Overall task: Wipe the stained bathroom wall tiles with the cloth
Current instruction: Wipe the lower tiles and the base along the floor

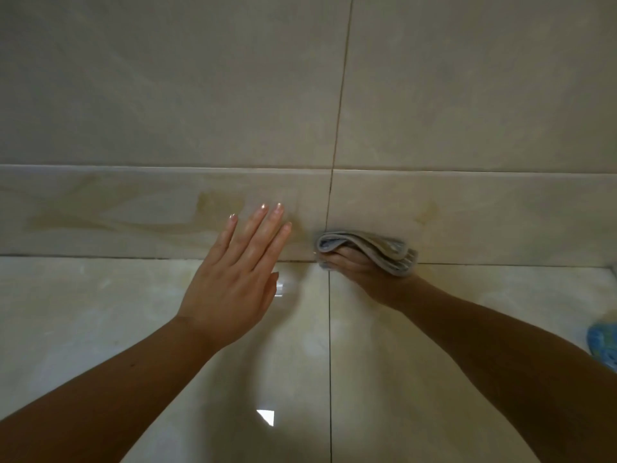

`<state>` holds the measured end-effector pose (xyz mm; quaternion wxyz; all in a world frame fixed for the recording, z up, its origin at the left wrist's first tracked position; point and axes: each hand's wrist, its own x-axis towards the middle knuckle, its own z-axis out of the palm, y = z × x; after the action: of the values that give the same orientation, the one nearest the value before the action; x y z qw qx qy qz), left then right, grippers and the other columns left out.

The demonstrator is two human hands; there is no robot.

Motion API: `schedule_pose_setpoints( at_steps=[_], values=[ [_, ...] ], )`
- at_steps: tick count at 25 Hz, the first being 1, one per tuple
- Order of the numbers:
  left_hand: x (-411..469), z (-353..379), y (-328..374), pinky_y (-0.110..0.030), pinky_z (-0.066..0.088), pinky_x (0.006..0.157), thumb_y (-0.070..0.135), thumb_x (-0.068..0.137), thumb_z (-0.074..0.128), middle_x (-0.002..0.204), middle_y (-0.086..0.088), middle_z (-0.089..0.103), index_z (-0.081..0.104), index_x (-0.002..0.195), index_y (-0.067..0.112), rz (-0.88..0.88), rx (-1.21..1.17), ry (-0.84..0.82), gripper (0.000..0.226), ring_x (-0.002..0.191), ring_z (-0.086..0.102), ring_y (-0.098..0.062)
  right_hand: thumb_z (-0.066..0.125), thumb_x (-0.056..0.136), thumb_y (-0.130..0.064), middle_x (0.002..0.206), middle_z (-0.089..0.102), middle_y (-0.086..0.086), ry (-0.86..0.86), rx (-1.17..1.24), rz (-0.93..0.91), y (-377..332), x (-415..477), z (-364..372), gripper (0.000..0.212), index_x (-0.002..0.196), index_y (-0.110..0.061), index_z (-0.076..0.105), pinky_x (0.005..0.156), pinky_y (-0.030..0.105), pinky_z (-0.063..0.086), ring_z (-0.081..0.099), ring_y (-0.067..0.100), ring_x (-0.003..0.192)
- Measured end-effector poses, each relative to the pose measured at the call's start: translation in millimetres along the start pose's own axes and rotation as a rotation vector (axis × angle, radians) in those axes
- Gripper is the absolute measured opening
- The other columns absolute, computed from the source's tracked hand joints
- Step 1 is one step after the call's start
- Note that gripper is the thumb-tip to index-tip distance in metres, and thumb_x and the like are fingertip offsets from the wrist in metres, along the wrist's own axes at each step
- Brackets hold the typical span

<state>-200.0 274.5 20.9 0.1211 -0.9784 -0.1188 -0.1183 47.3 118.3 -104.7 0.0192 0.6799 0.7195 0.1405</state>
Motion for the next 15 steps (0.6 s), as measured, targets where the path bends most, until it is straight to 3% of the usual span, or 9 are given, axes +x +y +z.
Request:
schedule_pose_setpoints(
  at_steps=[2, 4, 6, 9, 11, 15],
  values=[
    [4.6, 0.9, 5.6, -0.052, 0.015, 0.121, 0.029, 0.094, 0.047, 0.163, -0.015, 0.013, 0.025, 0.153, 0.005, 0.015, -0.006, 0.012, 0.067, 0.152, 0.009, -0.030, 0.035, 0.104, -0.014, 0.144, 0.049, -0.007, -0.029, -0.029, 0.052, 21.2, -33.3, -19.3, 0.040, 0.142, -0.018, 0.049, 0.116, 0.042, 0.031, 0.043, 0.009, 0.134],
    [10.1, 0.8, 10.0, -0.053, 0.017, 0.121, 0.029, 0.094, 0.047, 0.163, -0.015, 0.014, 0.026, 0.153, 0.004, 0.025, -0.014, 0.024, 0.067, 0.152, 0.011, -0.030, 0.028, 0.094, -0.002, 0.148, 0.045, -0.007, -0.033, -0.097, 0.128, 42.2, -68.1, -38.5, 0.057, 0.146, -0.021, 0.041, 0.116, 0.037, 0.022, 0.040, 0.014, 0.132],
    [13.8, -0.1, 13.2, -0.053, 0.017, 0.121, 0.028, 0.094, 0.047, 0.163, -0.016, 0.015, 0.028, 0.153, 0.004, 0.039, -0.021, 0.037, 0.067, 0.151, 0.012, -0.031, 0.033, 0.086, 0.001, 0.152, 0.040, -0.005, 0.019, -0.199, 0.163, 54.0, -87.0, -56.9, 0.067, 0.148, -0.024, 0.038, 0.112, 0.042, 0.017, 0.037, 0.021, 0.132],
    [16.1, -1.8, 18.0, -0.053, 0.017, 0.121, 0.029, 0.093, 0.048, 0.163, -0.016, 0.015, 0.027, 0.153, 0.004, 0.045, -0.030, 0.052, 0.068, 0.151, 0.013, -0.031, 0.046, 0.087, -0.008, 0.158, 0.020, -0.001, 0.240, -0.300, 0.246, 44.4, -56.0, -73.2, 0.065, 0.148, -0.027, 0.035, 0.112, 0.052, 0.016, 0.021, 0.028, 0.142],
    [16.2, -3.2, 21.5, -0.053, 0.017, 0.121, 0.029, 0.093, 0.048, 0.163, -0.016, 0.015, 0.027, 0.153, 0.004, 0.051, -0.034, 0.051, 0.068, 0.151, 0.013, -0.031, 0.048, 0.086, -0.009, 0.159, 0.016, 0.002, 0.296, -0.314, 0.260, 31.5, -26.5, -76.7, 0.068, 0.149, -0.028, 0.031, 0.115, 0.054, 0.006, 0.012, 0.028, 0.143],
    [18.9, -8.0, 22.7, -0.054, 0.020, 0.119, 0.029, 0.094, 0.049, 0.162, -0.017, 0.017, 0.029, 0.152, 0.004, 0.087, 0.003, 0.049, 0.067, 0.151, 0.015, -0.031, 0.047, 0.076, 0.004, 0.155, 0.033, -0.003, 0.096, -0.392, 0.099, 13.6, -22.5, -45.0, 0.078, 0.148, -0.024, 0.035, 0.118, 0.045, -0.003, 0.027, 0.023, 0.139]
  ],
)
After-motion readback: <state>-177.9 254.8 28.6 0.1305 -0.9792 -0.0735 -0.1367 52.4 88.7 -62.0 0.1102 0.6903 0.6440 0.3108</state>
